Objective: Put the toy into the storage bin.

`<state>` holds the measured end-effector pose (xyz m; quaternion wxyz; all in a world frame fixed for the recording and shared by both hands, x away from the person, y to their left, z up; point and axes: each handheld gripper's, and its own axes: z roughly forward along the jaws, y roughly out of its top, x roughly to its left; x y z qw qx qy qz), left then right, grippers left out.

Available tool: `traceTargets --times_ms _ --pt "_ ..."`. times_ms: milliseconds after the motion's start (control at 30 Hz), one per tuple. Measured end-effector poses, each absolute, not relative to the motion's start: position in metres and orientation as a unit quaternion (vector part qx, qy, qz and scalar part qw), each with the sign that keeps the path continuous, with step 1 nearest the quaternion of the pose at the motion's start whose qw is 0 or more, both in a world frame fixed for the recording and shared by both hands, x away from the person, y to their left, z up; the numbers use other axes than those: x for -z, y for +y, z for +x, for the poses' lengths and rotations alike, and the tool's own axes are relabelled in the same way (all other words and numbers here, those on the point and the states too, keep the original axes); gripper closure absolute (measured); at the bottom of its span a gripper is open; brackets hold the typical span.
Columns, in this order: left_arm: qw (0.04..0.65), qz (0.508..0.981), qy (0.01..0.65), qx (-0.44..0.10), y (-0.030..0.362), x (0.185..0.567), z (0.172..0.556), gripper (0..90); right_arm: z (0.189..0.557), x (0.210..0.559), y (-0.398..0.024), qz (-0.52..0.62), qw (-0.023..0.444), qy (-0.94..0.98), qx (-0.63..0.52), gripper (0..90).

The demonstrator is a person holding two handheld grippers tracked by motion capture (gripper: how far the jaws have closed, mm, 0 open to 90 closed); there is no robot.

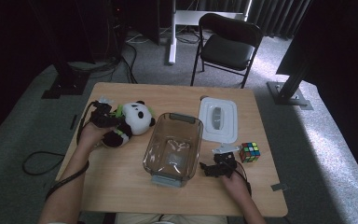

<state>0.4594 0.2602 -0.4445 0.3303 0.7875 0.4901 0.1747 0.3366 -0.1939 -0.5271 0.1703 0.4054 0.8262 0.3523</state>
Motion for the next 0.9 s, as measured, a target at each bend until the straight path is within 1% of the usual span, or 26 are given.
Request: traceTargets --times_ms 67,233,433,767,900 --pt "0.337 0.782 0.495 -0.175 0.26 0.443 0.458 61.9 0.337 0.527 -0.194 0.405 0.17 0.826 -0.352 12.0" --pt "0.351 0.773 0.503 -0.161 0.262 0.438 0.455 65.9 0.336 0.527 -0.193 0.405 0.17 0.827 -0.352 12.0" --pt "0.365 0.768 0.507 -0.142 0.261 0.434 0.454 67.5 0.333 0.526 -0.192 0.401 0.154 0.826 -0.365 12.0" --pt "0.371 0.753 0.52 -0.159 0.264 0.418 0.453 68.2 0.325 0.526 -0.182 0.377 0.146 0.836 -0.371 12.0" --pt "0.379 0.741 0.531 -0.159 0.271 0.409 0.453 68.1 0.319 0.525 -0.17 0.35 0.132 0.846 -0.381 12.4"
